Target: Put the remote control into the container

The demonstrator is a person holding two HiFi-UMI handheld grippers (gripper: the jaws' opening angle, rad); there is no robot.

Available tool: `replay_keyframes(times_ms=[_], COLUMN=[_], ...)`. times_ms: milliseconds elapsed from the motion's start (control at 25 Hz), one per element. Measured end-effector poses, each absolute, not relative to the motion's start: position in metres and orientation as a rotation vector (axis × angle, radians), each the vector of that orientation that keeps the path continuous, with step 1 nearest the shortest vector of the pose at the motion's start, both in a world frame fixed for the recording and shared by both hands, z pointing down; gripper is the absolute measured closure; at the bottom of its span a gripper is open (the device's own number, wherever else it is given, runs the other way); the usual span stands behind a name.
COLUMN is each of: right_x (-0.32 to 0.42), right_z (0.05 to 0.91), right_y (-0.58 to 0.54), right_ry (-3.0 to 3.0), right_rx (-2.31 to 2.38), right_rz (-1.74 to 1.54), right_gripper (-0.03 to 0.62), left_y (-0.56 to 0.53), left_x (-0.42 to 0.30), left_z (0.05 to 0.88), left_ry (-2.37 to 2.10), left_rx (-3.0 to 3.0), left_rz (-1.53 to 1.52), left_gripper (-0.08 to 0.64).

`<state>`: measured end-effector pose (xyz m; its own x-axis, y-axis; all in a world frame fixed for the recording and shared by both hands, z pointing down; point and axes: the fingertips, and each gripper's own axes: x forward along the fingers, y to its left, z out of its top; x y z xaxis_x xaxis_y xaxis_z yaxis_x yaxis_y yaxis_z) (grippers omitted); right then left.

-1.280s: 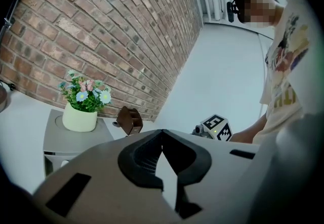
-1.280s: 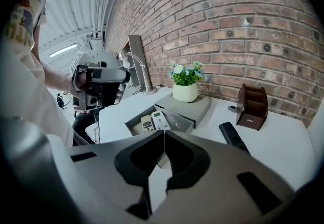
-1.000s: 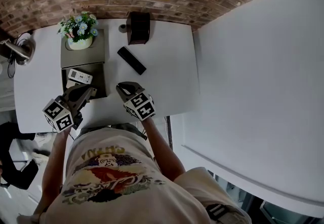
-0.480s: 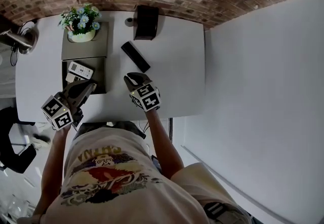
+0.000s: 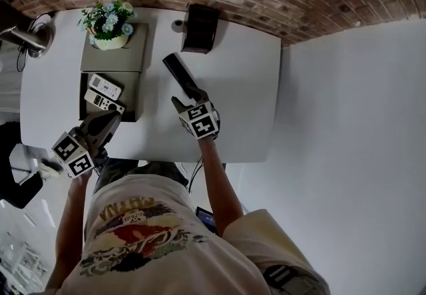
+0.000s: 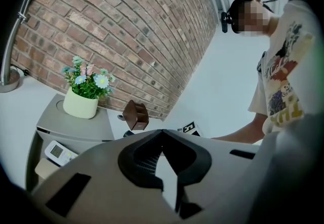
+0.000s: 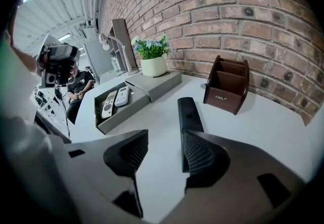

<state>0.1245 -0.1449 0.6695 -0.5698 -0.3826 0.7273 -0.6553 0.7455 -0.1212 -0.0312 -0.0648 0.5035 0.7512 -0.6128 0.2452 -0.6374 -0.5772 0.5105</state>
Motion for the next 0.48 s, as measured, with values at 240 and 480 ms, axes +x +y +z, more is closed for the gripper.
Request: replay_keyframes(times_ms=[240, 480], right_x=[0.135, 0.145], right_z=[0.685, 0.700], right_y=[-0.152, -0.162], right_ry=[-2.191, -2.148], right_rx=[0.750, 0.746], right_rz=[0.496, 0.456], right_gripper=[0.360, 0.344], left_y=[-0.061, -0.065], left_x=[-0.032, -0.023], left_z=[0.511, 0.513], left_ry=[-0.994, -1.027], left_rx=[2.313, 2.326], left_rz=[0.054, 0.028], left_gripper=[0.554, 0.554])
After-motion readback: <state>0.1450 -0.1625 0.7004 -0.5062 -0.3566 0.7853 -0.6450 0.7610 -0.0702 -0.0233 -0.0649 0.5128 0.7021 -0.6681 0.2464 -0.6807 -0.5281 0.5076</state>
